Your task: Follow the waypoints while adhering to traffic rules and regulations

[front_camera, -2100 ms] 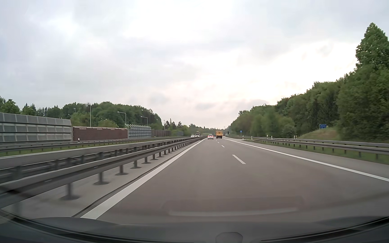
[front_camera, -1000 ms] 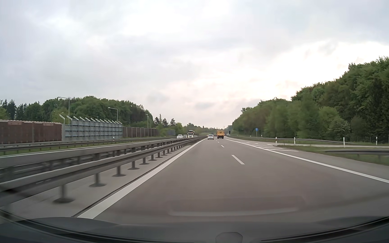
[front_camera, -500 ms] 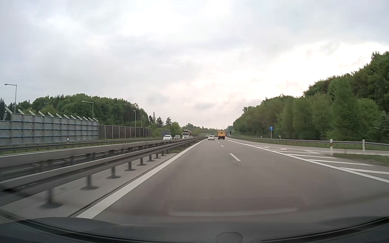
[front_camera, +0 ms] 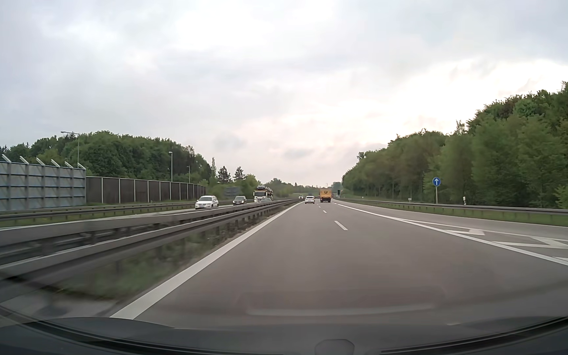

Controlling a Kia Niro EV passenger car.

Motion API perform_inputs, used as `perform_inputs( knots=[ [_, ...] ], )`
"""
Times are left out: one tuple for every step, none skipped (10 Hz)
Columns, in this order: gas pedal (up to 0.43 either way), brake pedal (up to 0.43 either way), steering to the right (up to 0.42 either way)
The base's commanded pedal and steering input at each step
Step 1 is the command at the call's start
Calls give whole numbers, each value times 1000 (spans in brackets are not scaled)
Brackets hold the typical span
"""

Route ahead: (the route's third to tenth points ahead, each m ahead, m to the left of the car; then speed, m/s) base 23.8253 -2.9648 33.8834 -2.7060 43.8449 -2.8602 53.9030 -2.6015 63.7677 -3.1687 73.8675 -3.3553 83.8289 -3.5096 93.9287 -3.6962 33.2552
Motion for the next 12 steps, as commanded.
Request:
perform_inputs(
  knots=[
    [220, 0, -1],
    [209, 0, -1],
    [189, 0, -1],
    [169, 0, -1],
    [157, 0, -1],
    [150, 0, -1],
    [150, 0, -1],
    [150, 0, 0],
    [150, 0, 0],
    [150, 0, 0],
    [169, 0, 0],
    [169, 0, 0]
  ],
)
